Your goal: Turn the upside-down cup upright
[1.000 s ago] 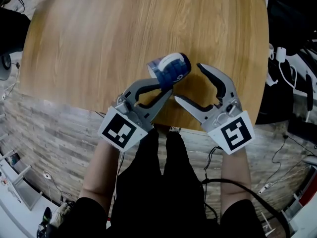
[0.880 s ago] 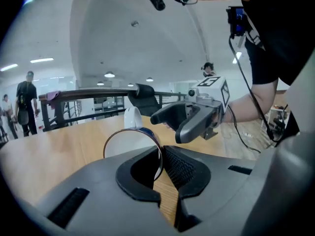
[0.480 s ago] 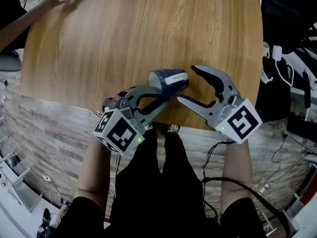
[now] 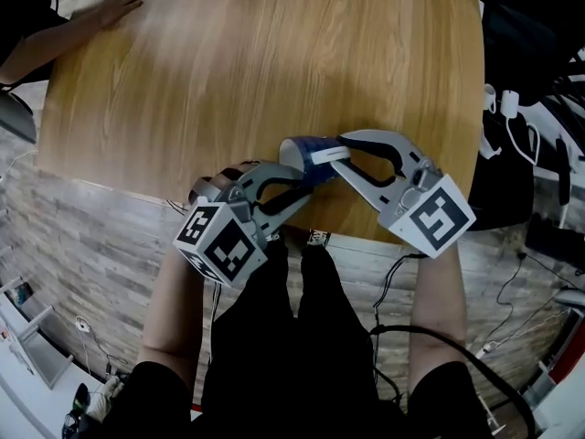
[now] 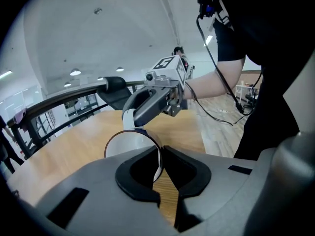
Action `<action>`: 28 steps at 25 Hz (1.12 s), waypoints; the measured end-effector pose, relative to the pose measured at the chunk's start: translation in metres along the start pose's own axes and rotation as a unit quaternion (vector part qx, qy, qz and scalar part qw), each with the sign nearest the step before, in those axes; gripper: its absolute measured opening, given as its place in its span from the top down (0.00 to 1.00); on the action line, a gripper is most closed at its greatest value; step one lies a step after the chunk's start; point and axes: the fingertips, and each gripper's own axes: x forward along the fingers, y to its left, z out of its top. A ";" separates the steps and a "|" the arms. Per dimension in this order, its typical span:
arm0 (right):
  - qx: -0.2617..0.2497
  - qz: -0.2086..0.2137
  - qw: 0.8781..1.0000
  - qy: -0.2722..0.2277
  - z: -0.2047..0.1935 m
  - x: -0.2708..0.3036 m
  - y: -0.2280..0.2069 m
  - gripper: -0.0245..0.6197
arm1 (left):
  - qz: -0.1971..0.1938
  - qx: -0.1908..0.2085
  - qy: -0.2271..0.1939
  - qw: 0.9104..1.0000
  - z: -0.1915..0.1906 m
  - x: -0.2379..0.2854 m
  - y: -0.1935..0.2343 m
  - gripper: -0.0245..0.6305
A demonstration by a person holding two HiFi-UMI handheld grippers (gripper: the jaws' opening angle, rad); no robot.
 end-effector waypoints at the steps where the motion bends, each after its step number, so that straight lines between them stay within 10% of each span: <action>1: -0.015 -0.009 1.000 0.007 -0.002 0.001 0.000 0.83 | 0.001 0.000 0.002 1.000 -0.001 0.000 0.000 0.91; 13: 0.044 -0.150 0.985 -0.066 -0.013 0.003 -0.023 0.86 | 0.076 -0.036 -0.013 0.996 -0.004 -0.006 0.020 0.84; 18: 0.070 -0.182 0.977 -0.090 -0.020 -0.004 -0.034 0.87 | 0.103 -0.084 -0.099 0.986 0.008 -0.024 0.035 0.84; 20: 0.082 -0.189 0.974 -0.096 -0.022 -0.008 -0.036 0.87 | 0.121 -0.139 -0.135 0.973 0.004 -0.035 0.044 0.84; 25: 0.092 -0.204 0.968 -0.113 -0.018 -0.017 -0.039 0.87 | 0.159 -0.343 -0.202 0.904 -0.024 -0.051 0.073 0.84; 28: 0.096 -0.209 0.965 -0.123 -0.012 -0.021 -0.040 0.87 | 0.134 -0.385 -0.196 0.892 -0.036 -0.039 0.076 0.80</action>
